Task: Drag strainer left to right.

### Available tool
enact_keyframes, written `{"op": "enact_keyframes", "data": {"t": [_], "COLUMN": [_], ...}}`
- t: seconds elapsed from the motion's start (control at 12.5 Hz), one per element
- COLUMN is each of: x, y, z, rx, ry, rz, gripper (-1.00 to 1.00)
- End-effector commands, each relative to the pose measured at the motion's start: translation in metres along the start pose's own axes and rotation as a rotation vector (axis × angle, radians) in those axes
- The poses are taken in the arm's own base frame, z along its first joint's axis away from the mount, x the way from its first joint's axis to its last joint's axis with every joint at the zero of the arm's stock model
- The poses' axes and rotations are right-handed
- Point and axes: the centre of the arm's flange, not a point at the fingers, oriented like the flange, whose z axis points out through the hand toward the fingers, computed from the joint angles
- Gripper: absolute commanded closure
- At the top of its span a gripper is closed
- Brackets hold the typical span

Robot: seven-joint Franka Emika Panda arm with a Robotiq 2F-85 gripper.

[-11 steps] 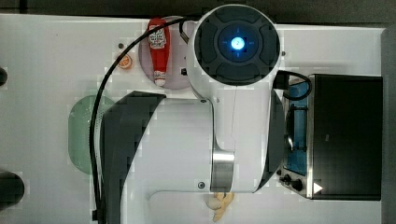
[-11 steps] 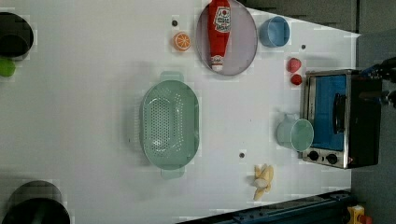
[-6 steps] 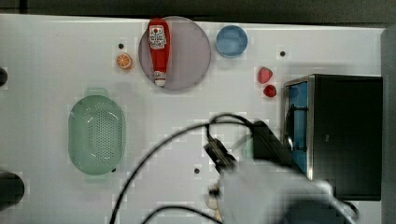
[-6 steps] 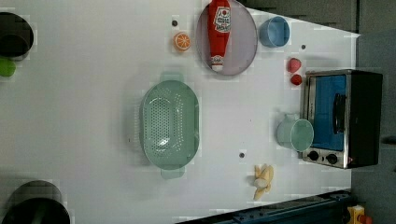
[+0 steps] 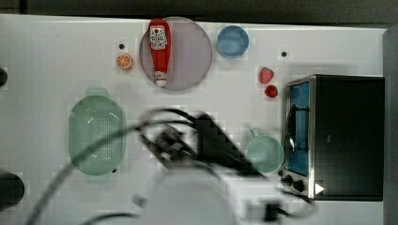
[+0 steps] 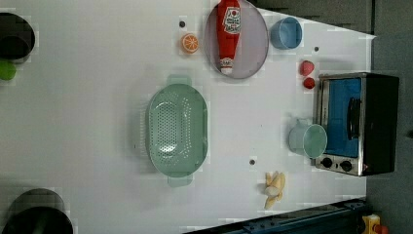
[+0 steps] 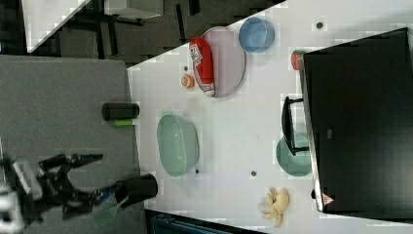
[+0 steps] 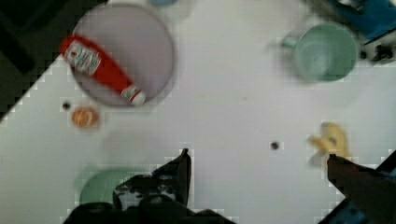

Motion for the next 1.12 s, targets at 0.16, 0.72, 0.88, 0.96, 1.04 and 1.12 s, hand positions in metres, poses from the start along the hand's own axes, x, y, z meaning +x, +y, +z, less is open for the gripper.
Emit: {"op": "enact_keyframes", "data": {"t": [0.16, 0.72, 0.88, 0.96, 1.04, 1.12], "x": [-0.099, -0.195, -0.205, -0.209, -0.213, -0.218], "y": [-0.115, -0.204, -0.210, -0.211, -0.213, -0.215], "z": [0.112, 0.265, 0.308, 0.329, 0.350, 0.368], "rx": [-0.114, -0.130, -0.161, -0.175, -0.184, -0.177], "ry": [-0.057, -0.146, -0.144, -0.131, -0.118, -0.110], "rz": [-0.051, 0.385, 0.547, 0.615, 0.668, 0.689], "gripper": [-1.00, -1.00, -1.00, -1.00, -1.00, -1.00]}}
